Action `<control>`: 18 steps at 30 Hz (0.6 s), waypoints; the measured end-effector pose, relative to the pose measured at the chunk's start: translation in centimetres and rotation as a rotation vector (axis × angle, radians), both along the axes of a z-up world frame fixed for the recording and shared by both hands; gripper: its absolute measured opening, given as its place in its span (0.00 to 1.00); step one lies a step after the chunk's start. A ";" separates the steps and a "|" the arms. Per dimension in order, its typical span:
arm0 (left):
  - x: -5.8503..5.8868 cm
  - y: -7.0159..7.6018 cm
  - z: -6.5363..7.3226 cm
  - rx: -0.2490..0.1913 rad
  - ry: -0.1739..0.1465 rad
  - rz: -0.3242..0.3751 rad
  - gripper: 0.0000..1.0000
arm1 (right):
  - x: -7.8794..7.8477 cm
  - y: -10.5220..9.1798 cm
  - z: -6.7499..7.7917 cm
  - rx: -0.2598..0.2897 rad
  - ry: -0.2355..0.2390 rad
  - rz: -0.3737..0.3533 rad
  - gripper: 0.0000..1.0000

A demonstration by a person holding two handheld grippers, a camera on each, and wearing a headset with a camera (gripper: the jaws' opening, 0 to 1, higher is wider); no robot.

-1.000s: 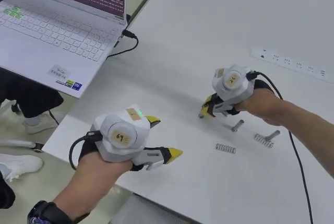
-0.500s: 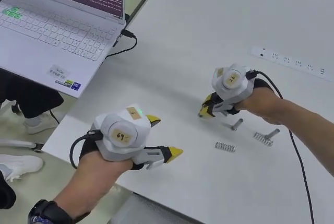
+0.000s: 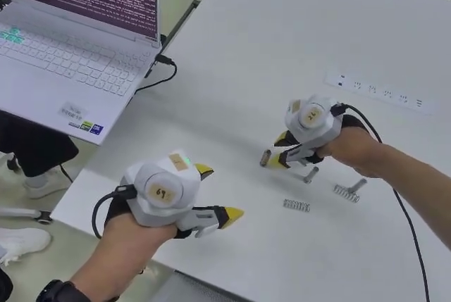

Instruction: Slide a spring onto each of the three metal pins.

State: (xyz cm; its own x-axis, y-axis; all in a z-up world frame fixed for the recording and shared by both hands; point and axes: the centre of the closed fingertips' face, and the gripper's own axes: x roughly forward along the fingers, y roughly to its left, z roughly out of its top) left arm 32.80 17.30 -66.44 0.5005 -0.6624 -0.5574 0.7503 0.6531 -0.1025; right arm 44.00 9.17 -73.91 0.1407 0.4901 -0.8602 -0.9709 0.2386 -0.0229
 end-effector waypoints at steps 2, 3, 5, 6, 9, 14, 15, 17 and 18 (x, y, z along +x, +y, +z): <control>-0.2 -0.1 0.1 0.001 -0.002 -0.002 0.48 | -0.1 -0.2 0.3 0.003 -0.012 -0.008 0.26; -0.2 -0.1 0.1 0.001 -0.003 -0.003 0.48 | -0.1 -0.4 0.4 0.004 -0.019 -0.013 0.26; -0.4 -0.1 0.3 0.001 -0.006 -0.003 0.48 | -0.2 -0.5 0.7 0.010 -0.022 -0.025 0.27; -0.4 -0.1 0.3 0.001 -0.008 -0.002 0.48 | -0.2 -0.6 0.9 0.017 -0.026 -0.035 0.28; -0.5 -0.1 0.4 -0.001 -0.010 0.003 0.48 | -0.5 -1.0 1.3 0.029 -0.036 -0.058 0.28; -0.6 0.1 0.7 -0.002 -0.016 0.011 0.48 | -1.1 -1.9 1.6 0.042 -0.048 -0.093 0.28; -0.6 0.1 0.7 -0.002 -0.018 0.012 0.48 | -1.2 -2.1 1.8 0.049 -0.051 -0.107 0.29; -0.7 0.1 0.8 0.000 -0.020 0.013 0.48 | -1.4 -2.4 2.1 0.069 -0.053 -0.131 0.29; -0.7 0.1 0.8 -0.001 -0.021 0.014 0.48 | -1.6 -2.5 2.2 0.076 -0.053 -0.141 0.29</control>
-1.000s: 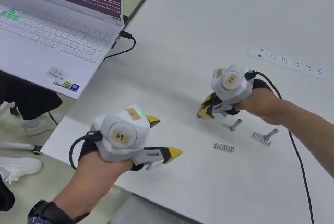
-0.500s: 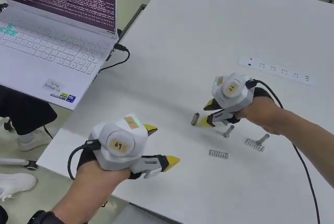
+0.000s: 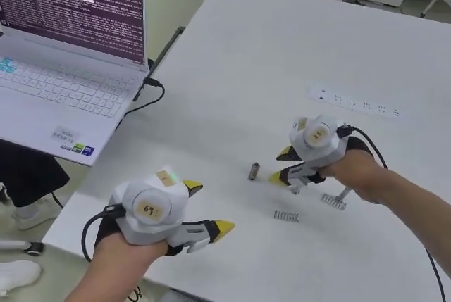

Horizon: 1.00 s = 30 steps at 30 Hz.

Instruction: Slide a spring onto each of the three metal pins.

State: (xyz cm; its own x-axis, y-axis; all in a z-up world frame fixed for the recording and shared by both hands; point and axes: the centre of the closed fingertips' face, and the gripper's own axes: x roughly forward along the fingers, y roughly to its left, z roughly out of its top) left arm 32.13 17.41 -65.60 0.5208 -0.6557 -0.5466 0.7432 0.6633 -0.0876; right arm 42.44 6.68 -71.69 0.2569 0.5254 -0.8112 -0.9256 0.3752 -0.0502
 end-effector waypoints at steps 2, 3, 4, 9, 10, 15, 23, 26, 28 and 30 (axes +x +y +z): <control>0.0 0.0 0.1 0.000 -0.002 0.003 0.48 | -0.3 -0.3 0.3 0.012 -0.005 -0.018 0.30; 0.0 0.0 0.1 0.000 -0.003 0.004 0.48 | -0.3 -0.3 0.4 0.015 -0.006 -0.022 0.30; 0.1 0.1 0.2 -0.001 -0.005 0.006 0.48 | -0.4 -0.6 0.6 0.022 -0.011 -0.036 0.30; 0.1 0.0 0.4 -0.002 -0.010 0.009 0.48 | -0.7 -1.3 1.4 0.062 -0.027 -0.090 0.31; 0.1 0.0 0.4 -0.002 -0.011 0.008 0.48 | -0.7 -1.4 1.5 0.063 -0.029 -0.093 0.32; 0.1 -0.2 0.6 -0.001 -0.014 0.002 0.48 | -1.5 -2.1 2.3 0.083 -0.052 -0.131 0.33; 0.3 -0.6 0.8 -0.004 -0.017 -0.003 0.48 | -2.5 -3.4 3.0 0.101 -0.080 -0.168 0.34; 0.3 -0.8 0.8 -0.005 -0.019 -0.008 0.48 | -3.0 -3.8 3.1 0.104 -0.085 -0.180 0.34; 0.3 -0.9 0.8 -0.002 -0.020 -0.011 0.48 | -3.3 -4.1 3.2 0.109 -0.086 -0.189 0.35; 0.3 -0.9 0.8 -0.002 -0.020 -0.011 0.48 | -3.5 -4.3 3.4 0.116 -0.088 -0.199 0.36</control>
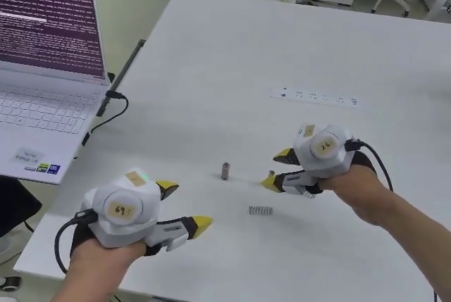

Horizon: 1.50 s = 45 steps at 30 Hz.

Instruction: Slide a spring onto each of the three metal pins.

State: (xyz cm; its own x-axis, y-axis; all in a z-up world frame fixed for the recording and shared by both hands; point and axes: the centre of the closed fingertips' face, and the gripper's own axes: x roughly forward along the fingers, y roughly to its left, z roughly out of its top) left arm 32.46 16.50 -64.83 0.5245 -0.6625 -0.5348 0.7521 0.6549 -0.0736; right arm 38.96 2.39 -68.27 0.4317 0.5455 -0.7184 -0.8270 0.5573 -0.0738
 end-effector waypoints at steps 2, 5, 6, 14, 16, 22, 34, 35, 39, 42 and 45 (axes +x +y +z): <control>0.0 0.0 0.0 0.001 -0.001 0.001 0.49 | -0.2 -0.3 0.2 0.005 -0.003 -0.011 0.37; 0.0 0.0 0.1 0.001 -0.003 0.002 0.49 | -0.5 -0.8 0.4 0.019 -0.006 -0.034 0.38; 0.1 0.0 0.1 0.002 -0.004 0.002 0.49 | -0.6 -1.0 0.5 0.027 -0.005 -0.043 0.38; 0.2 0.2 0.4 0.006 -0.007 0.006 0.49 | -1.6 -2.7 1.5 0.087 -0.009 -0.123 0.43; 0.2 0.3 0.3 0.006 -0.005 0.006 0.50 | -1.8 -3.3 1.9 0.112 -0.016 -0.156 0.43; 0.3 -0.1 0.2 0.014 -0.002 -0.007 0.50 | -2.9 -5.3 2.7 0.159 -0.029 -0.245 0.44; 0.9 -1.1 0.3 0.017 -0.002 -0.031 0.51 | -5.9 -9.2 3.8 0.196 -0.057 -0.368 0.49; 0.9 -1.1 0.3 0.018 -0.002 -0.032 0.51 | -6.2 -9.4 3.9 0.195 -0.060 -0.369 0.50; 0.9 -1.1 0.2 0.021 -0.002 -0.037 0.51 | -7.1 -10.3 3.7 0.195 -0.057 -0.389 0.52; 0.9 -1.1 0.1 0.024 0.000 -0.040 0.51 | -7.9 -11.0 3.4 0.201 -0.047 -0.410 0.53; 0.9 -1.1 0.1 0.022 0.001 -0.038 0.51 | -8.8 -11.3 3.2 0.207 -0.034 -0.423 0.56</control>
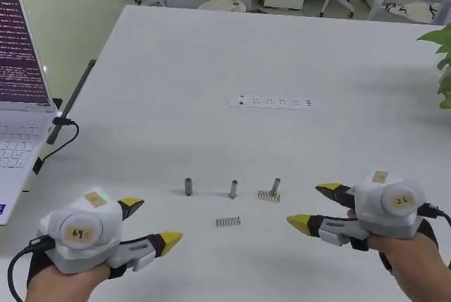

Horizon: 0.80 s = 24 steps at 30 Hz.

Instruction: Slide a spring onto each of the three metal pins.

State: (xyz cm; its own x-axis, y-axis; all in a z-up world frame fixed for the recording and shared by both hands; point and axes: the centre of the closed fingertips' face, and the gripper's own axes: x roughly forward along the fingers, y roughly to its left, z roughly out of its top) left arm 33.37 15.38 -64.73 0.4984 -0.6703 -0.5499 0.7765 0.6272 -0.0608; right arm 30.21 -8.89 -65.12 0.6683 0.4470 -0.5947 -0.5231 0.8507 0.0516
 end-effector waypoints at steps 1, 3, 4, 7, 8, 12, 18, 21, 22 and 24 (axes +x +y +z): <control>0.0 0.0 -0.1 0.002 0.001 -0.003 0.51 | -0.4 -0.2 -0.2 0.000 0.003 -0.007 0.56; -0.1 -0.1 -0.1 0.006 0.002 -0.009 0.51 | -0.9 -0.5 -0.4 0.003 0.010 -0.017 0.56; -0.2 -0.1 -0.1 0.006 0.003 -0.009 0.51 | -1.2 -0.7 -0.6 0.003 0.013 -0.025 0.56; -0.1 -0.1 -0.1 0.009 0.005 -0.010 0.51 | -1.9 -1.0 -0.7 0.017 0.019 -0.043 0.57; -0.1 -0.1 -0.1 0.009 0.005 -0.009 0.51 | -2.1 -1.0 -0.6 0.026 0.019 -0.046 0.59; 0.1 -0.2 -0.2 0.010 0.008 -0.009 0.52 | -2.5 -1.0 -0.8 0.029 0.027 -0.050 0.61; 0.1 -0.6 -0.3 0.021 0.013 -0.026 0.52 | -2.6 -0.8 -0.3 0.043 0.022 -0.055 0.63; 0.3 -0.8 -0.3 0.023 0.014 -0.032 0.52 | -2.8 -0.7 0.0 0.041 0.017 -0.056 0.64; 0.4 -0.9 -0.4 0.028 0.013 -0.037 0.52 | -2.9 -0.7 0.1 0.041 0.014 -0.057 0.64; 0.4 -1.2 -0.4 0.029 0.013 -0.042 0.52 | -3.0 -0.8 0.3 0.042 0.010 -0.058 0.65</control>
